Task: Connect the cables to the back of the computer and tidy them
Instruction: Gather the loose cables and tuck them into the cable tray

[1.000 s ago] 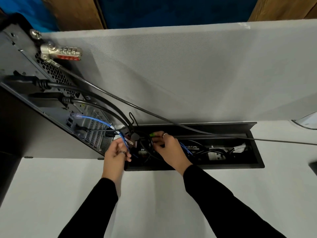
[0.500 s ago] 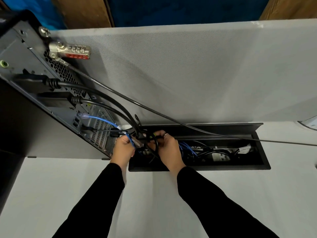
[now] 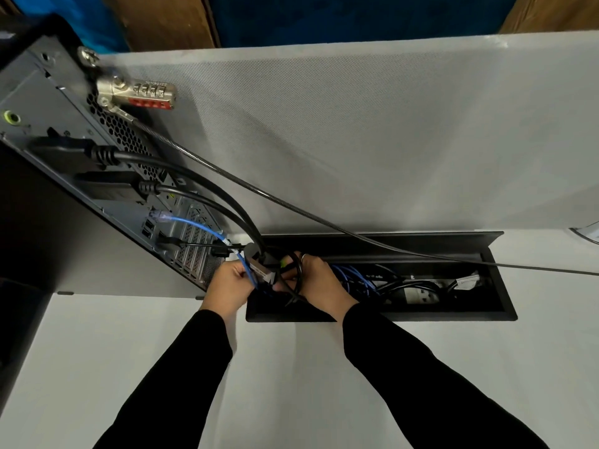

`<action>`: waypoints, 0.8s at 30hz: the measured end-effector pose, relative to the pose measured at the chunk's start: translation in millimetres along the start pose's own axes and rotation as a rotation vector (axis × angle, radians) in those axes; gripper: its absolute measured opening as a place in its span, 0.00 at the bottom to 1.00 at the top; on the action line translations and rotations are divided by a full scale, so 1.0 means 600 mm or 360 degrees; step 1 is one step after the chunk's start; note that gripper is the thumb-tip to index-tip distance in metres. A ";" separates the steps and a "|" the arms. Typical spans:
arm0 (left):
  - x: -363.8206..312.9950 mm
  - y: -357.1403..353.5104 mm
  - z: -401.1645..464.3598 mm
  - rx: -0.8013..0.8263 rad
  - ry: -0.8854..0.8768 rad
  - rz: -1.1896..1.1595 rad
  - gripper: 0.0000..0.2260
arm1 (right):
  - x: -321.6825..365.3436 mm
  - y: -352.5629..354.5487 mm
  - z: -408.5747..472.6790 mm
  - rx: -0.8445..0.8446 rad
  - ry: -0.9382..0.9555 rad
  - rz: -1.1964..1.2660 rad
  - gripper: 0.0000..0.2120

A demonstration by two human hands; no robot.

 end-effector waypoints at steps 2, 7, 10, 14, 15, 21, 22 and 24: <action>0.003 0.005 0.003 0.0026 0.0035 0.0180 0.13 | 0.000 0.001 -0.003 0.0020 0.0007 -0.0047 0.10; -0.008 0.017 -0.006 0.0110 0.0053 0.0379 0.25 | 0.009 0.002 -0.006 0.0147 -0.0020 0.0012 0.12; -0.005 0.019 -0.004 0.0122 0.0039 0.0373 0.24 | 0.016 0.005 -0.004 0.0121 -0.0029 -0.0039 0.15; 0.005 0.016 -0.002 0.0121 0.0101 0.0133 0.13 | 0.010 0.011 -0.014 0.0080 -0.0010 -0.0049 0.08; 0.006 0.016 -0.004 0.0108 0.0124 0.0064 0.14 | 0.010 0.018 -0.021 0.0072 -0.0017 0.0008 0.10; 0.013 0.019 -0.009 0.0076 0.0196 -0.0188 0.17 | 0.016 0.047 -0.058 0.0141 0.0149 0.0119 0.13; 0.013 0.019 -0.010 0.0076 0.0188 -0.0244 0.17 | 0.015 0.049 -0.061 0.0139 0.0163 0.0098 0.12; 0.006 0.019 -0.012 0.0106 0.0192 -0.0418 0.15 | 0.014 0.050 -0.064 0.0127 0.0163 0.0108 0.11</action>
Point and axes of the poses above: each hand's wrist, its own z-axis towards the middle knuckle, its own y-axis out of the back of the hand, x = y × z, the point moved 1 cm from there along z, towards the middle knuckle, and after that the axes turned 4 degrees about y, right-handed, at the moved point
